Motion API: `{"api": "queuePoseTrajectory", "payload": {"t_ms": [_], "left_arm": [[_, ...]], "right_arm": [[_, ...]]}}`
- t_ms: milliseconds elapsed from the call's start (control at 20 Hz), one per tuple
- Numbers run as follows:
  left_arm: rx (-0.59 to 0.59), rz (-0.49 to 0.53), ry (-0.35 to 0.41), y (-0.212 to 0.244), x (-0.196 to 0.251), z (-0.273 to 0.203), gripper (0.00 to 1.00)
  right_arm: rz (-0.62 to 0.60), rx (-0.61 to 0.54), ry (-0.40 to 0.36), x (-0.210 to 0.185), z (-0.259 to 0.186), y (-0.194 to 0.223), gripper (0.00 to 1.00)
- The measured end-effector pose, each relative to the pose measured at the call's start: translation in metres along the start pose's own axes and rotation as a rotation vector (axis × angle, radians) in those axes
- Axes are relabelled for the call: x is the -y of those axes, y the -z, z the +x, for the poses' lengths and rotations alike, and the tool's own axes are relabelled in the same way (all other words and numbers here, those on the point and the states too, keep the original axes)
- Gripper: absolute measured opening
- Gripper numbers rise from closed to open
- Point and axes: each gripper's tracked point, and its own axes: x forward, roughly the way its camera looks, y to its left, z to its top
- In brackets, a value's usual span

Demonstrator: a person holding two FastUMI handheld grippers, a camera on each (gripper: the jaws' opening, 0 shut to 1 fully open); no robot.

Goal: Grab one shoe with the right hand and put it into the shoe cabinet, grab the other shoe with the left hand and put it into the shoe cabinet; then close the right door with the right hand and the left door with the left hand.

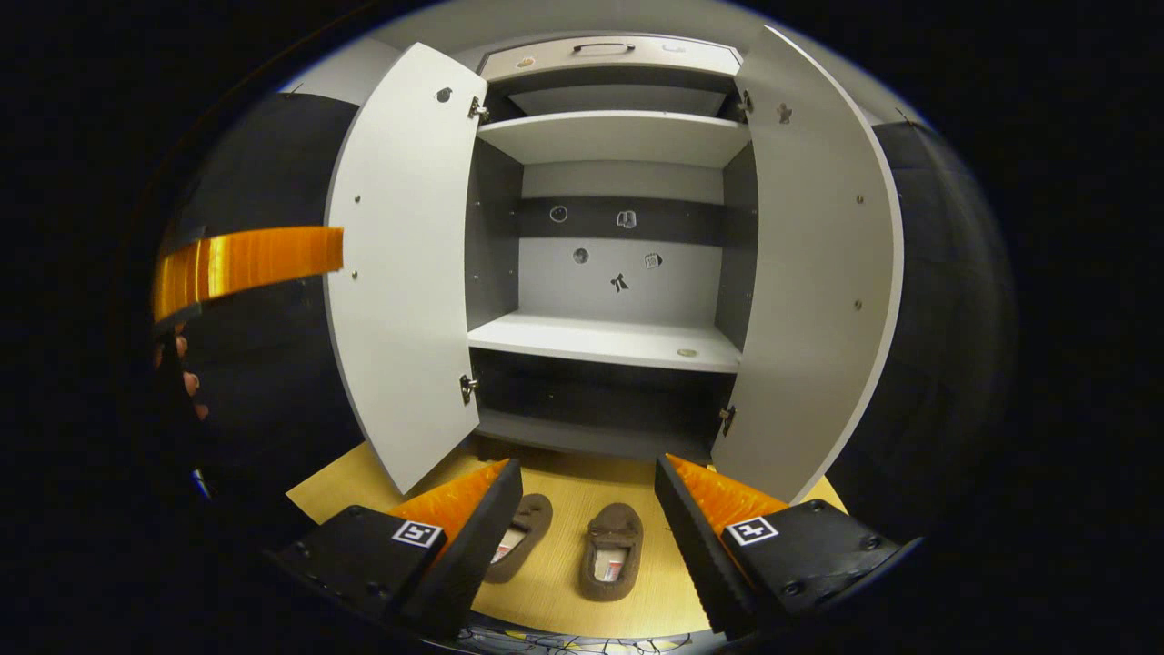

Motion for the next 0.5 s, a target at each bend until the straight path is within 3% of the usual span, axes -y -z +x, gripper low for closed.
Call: {"api": "queuePoseTrajectory", "payload": {"t_ms": [150,500], "left_arm": [[0.011,-0.004,-0.007,0.001,-0.006,0.006,0.89],[0.013,-0.028,-0.001,0.011,-0.001,0.028,0.90]], "right_arm": [[0.027,-0.047,0.004,0.002,0.019,0.030,0.95],[0.049,-0.221,-0.035,0.004,0.064,0.123,0.78]]}}
